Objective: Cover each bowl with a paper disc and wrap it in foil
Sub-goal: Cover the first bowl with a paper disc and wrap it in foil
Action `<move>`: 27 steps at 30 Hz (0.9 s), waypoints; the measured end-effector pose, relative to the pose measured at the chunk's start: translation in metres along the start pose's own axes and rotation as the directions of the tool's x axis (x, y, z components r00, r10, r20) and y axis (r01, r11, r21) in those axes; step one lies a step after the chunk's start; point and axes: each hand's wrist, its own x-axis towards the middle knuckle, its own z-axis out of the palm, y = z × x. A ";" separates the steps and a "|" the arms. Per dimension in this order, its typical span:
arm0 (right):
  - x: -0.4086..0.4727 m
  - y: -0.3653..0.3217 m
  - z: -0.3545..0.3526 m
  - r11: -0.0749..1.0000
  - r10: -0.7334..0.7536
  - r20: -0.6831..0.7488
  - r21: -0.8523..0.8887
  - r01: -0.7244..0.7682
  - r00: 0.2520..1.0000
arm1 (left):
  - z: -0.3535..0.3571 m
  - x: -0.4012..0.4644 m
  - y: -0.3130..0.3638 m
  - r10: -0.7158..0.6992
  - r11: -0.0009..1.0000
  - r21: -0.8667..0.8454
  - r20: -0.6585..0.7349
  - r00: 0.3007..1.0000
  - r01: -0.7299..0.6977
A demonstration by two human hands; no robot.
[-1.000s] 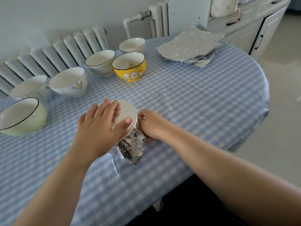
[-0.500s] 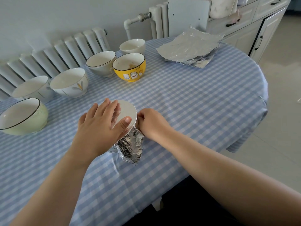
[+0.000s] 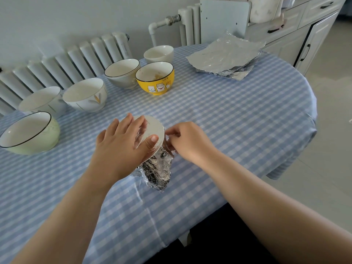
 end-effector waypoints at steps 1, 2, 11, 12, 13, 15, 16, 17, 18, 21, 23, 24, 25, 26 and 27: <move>-0.005 -0.003 -0.002 0.998 -0.028 0.022 -0.061 0.029 0.999 | 0.000 0.000 0.000 0.000 1.000 -0.005 -0.003 1.000 0.000; -0.009 -0.006 -0.004 0.994 -0.039 0.050 -0.104 0.044 0.998 | 0.000 0.000 0.000 0.000 1.000 -0.009 -0.006 1.000 0.000; -0.006 -0.002 0.002 0.992 0.068 0.190 -0.122 -0.045 0.979 | 0.001 0.001 0.001 -0.001 1.000 -0.005 -0.012 1.000 0.001; -0.005 -0.001 0.001 0.992 0.069 0.219 -0.121 -0.043 0.973 | 0.001 0.001 0.001 0.000 1.000 -0.005 -0.015 1.000 0.000; -0.004 -0.001 -0.001 0.992 0.066 0.250 -0.124 -0.035 0.966 | 0.001 0.001 0.001 0.000 1.000 -0.004 -0.017 1.000 0.000; -0.003 0.001 -0.004 0.993 0.056 0.303 -0.114 -0.022 0.951 | 0.001 0.000 0.000 -0.002 1.000 -0.006 -0.019 1.000 0.002; -0.003 0.002 -0.005 0.995 0.052 0.316 -0.093 -0.024 0.947 | 0.001 0.001 0.000 -0.003 1.000 -0.008 -0.020 1.000 0.003; -0.003 0.003 -0.005 0.998 0.053 0.327 -0.061 -0.035 0.944 | 0.001 0.000 0.001 -0.003 1.000 -0.009 -0.022 1.000 0.003; -0.002 0.005 -0.005 0.998 0.058 0.340 -0.016 -0.056 0.939 | 0.001 0.000 0.001 -0.003 1.000 -0.009 -0.025 1.000 0.003; 0.001 0.010 -0.004 0.975 0.089 0.403 0.153 -0.163 0.911 | 0.002 0.000 0.001 0.001 1.000 -0.011 -0.023 1.000 -0.001; 0.003 0.014 -0.005 0.912 0.107 0.467 0.305 -0.274 0.878 | 0.002 0.000 0.001 0.001 1.000 -0.010 -0.019 1.000 -0.001; 0.004 0.016 -0.006 0.863 0.108 0.504 0.380 -0.332 0.857 | 0.002 0.000 0.001 0.001 1.000 -0.011 -0.022 1.000 -0.002; 0.005 0.018 -0.007 0.813 0.104 0.536 0.440 -0.382 0.838 | 0.002 0.000 0.001 0.003 1.000 -0.014 -0.028 1.000 -0.003; 0.005 0.019 -0.007 0.773 0.099 0.558 0.478 -0.417 0.824 | 0.002 0.001 0.001 0.005 1.000 -0.015 -0.033 0.999 -0.006; 0.005 0.020 -0.007 0.751 0.099 0.569 0.496 -0.437 0.816 | 0.002 0.000 0.001 0.007 1.000 -0.015 -0.035 0.999 -0.008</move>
